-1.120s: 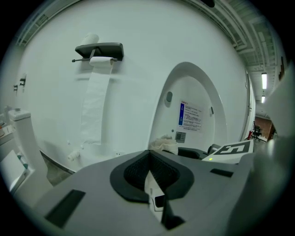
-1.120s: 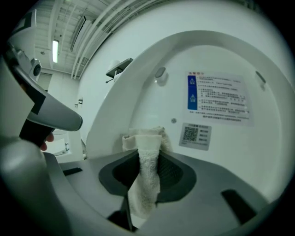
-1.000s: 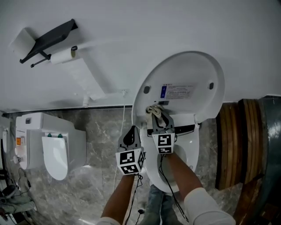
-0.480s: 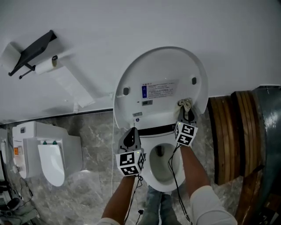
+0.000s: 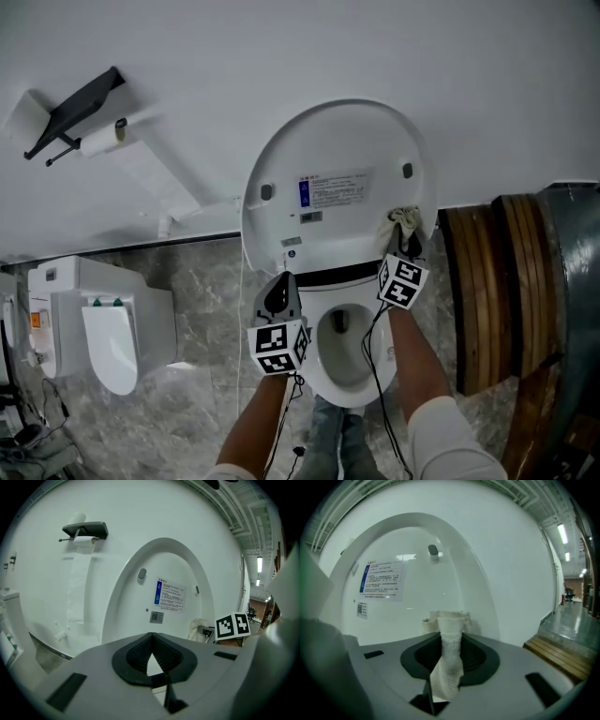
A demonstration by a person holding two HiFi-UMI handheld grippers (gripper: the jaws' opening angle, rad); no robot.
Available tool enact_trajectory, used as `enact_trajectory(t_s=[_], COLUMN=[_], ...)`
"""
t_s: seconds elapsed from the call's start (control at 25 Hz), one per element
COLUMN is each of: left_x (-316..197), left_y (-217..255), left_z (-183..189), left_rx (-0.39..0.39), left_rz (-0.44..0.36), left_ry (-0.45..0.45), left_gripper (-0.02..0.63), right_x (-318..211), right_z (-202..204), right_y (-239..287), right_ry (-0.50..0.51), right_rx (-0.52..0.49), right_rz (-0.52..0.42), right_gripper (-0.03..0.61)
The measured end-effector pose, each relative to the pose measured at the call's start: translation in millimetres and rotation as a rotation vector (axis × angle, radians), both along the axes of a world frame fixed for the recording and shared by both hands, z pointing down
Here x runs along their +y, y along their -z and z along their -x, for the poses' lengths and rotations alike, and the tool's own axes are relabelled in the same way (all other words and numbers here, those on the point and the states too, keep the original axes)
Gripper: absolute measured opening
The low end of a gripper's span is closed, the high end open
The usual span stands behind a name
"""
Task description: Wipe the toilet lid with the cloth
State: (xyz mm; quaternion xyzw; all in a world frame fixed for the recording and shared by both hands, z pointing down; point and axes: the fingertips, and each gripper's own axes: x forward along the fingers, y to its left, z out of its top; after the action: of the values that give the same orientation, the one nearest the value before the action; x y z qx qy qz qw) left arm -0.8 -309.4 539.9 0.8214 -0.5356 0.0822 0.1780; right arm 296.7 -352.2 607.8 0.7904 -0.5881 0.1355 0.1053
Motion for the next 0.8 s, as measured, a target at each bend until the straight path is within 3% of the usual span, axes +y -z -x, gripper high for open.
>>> enact_trajectory(t_s=[0.16,0.36,0.56,0.8], left_x=[3.0,6.2,7.7,4.3], left_y=[9.5,38.4,93.0,165.9], left_z=[-0.3,-0.2,2.0,9.6], left_rx=[0.010,0.016,0.052,0.053], left_rz=[-0.011,-0.047,-0.111,-0.174], left_ry=[0.005,0.009,-0.015,-0.053], left_gripper=[0.012,0.012,0.012,0.012], right_x=[14.6,44.5,88.1,112.5], right_z=[12.0,39.6,72.2,93.4], right_y=[29.7,85.9,135.7,191.0], right_ry=[0.028,0.090,0.178,0.240], right_rx=[-0.043,-0.177,-0.303,-0.334], right_rz=[-0.076,-0.169,-0.172,-0.141], right_gripper=[0.099,0.099,0.098,0.098])
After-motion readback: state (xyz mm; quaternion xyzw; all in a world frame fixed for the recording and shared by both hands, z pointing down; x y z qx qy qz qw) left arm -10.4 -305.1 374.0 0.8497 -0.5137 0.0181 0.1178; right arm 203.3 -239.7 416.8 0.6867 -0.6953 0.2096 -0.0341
